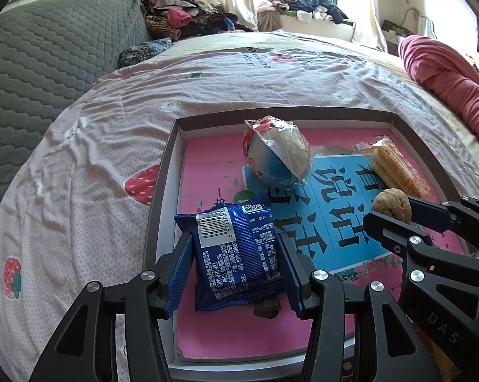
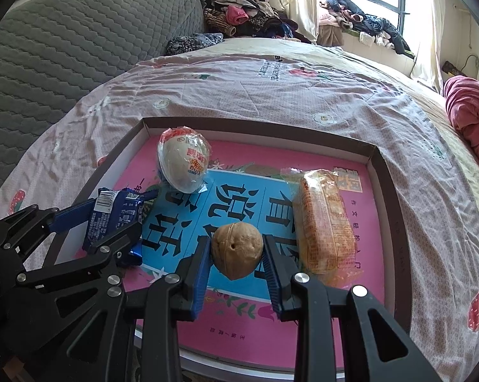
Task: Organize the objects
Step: 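Lower the blue packet and bun onto the picture book in the tray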
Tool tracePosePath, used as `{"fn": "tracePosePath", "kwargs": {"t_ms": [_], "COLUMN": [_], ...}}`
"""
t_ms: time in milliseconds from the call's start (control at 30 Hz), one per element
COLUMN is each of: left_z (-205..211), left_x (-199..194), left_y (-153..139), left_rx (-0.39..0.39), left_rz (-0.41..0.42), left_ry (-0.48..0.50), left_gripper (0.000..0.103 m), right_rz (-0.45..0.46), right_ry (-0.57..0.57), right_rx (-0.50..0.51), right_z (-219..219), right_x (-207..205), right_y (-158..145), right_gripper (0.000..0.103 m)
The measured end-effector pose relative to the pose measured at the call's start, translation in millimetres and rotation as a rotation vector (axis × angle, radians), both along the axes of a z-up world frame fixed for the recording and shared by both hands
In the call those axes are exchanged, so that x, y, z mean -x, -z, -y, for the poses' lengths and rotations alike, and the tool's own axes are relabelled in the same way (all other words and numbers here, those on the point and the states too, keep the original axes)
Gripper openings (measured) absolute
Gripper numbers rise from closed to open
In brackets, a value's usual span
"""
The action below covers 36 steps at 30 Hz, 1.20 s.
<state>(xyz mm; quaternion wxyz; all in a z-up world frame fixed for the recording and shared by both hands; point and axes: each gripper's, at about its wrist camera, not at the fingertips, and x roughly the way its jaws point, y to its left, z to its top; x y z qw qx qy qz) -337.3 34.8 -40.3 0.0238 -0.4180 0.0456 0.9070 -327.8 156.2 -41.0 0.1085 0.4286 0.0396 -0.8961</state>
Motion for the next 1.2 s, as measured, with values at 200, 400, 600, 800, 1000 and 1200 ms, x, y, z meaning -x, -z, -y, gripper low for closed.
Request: {"fn": "tracePosePath", "kwargs": {"t_ms": [200, 400, 600, 800, 1000, 1200], "left_z": [0.2, 0.3, 0.1, 1.8, 2.2, 2.6], "left_x": [0.0, 0.9, 1.3, 1.9, 2.0, 1.3], "left_y": [1.2, 1.8, 1.7, 2.2, 2.6, 1.7], "left_rx": [0.000, -0.004, 0.001, -0.002, -0.006, -0.002], "left_rz": [-0.002, -0.002, -0.002, -0.003, -0.001, 0.001], "left_ry": [-0.001, -0.002, -0.001, -0.003, -0.006, -0.011], "left_gripper": [0.054, 0.055, 0.055, 0.055, 0.055, 0.056], "right_rz": [0.022, 0.039, 0.061, 0.065, 0.070, 0.077], "right_ry": [-0.003, -0.004, -0.005, -0.002, -0.001, 0.005], "right_rx": [-0.005, -0.004, 0.001, 0.000, 0.001, 0.003], "right_z": [0.5, 1.6, 1.0, 1.4, 1.0, 0.4], "right_x": [1.5, 3.2, 4.7, 4.8, 4.6, 5.0], "right_y": [3.9, 7.6, 12.0, 13.0, 12.7, 13.3], "right_gripper": [0.033, 0.033, 0.033, 0.033, 0.033, 0.033]}}
